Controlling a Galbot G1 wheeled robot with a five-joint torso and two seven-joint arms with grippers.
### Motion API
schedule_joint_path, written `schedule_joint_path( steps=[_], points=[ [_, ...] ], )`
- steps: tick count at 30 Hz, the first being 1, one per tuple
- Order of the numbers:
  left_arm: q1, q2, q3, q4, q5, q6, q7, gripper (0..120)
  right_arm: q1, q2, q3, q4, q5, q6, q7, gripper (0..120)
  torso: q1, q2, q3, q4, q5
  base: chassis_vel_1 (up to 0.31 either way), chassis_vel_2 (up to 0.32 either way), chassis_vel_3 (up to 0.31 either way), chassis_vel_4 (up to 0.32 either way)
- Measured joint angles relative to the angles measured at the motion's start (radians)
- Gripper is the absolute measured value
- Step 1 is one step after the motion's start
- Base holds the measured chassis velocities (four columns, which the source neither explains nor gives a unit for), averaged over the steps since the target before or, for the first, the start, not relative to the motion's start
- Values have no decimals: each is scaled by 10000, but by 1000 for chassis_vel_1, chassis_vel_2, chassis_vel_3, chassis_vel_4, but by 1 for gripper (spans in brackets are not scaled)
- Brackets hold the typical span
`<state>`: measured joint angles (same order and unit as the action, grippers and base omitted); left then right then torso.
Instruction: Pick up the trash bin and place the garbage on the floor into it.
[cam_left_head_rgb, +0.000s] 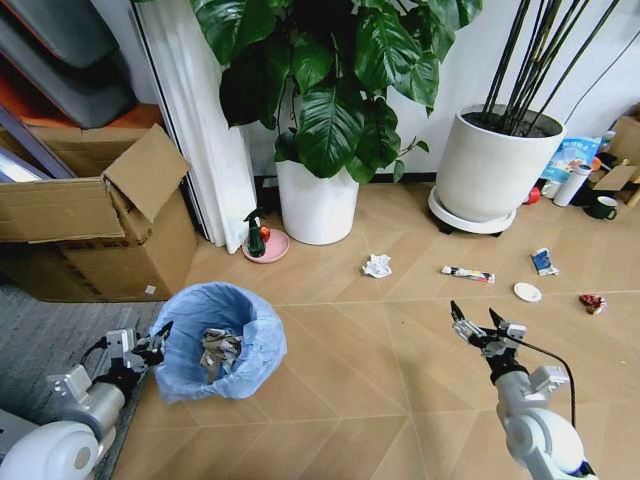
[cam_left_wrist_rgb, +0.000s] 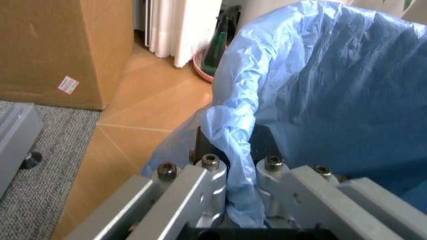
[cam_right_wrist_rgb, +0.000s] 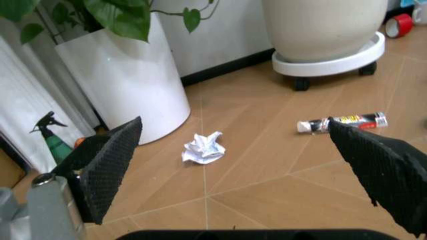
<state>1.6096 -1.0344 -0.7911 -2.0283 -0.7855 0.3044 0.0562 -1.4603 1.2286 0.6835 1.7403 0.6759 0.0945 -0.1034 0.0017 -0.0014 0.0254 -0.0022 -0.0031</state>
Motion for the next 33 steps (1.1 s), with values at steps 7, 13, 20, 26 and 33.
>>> schedule_joint_path(
  steps=[7,13,20,26,33],
  points=[
    [128,-18,-10,-158,5,0,-5,0,120,54,-70,-191,102,1,33,100,0,0,0,1,0,0,0,0,0],
    [164,17,-11,-267,6,23,-36,0,233,53,-168,-244,303,-37,179,100,1,0,0,0,0,0,0,0,0],
    [220,36,-11,-398,-2,60,-86,0,251,18,-233,-347,454,-49,216,100,1,0,1,0,0,0,0,0,0],
    [291,-18,5,-469,2,71,-99,0,193,-42,-277,-356,461,-75,219,100,1,0,1,0,0,-52,59,56,-63],
    [309,-29,6,-544,3,83,-112,0,11,-144,-475,-681,34,-8,127,100,1,-2,1,0,1,-63,70,82,-76]
  ],
)
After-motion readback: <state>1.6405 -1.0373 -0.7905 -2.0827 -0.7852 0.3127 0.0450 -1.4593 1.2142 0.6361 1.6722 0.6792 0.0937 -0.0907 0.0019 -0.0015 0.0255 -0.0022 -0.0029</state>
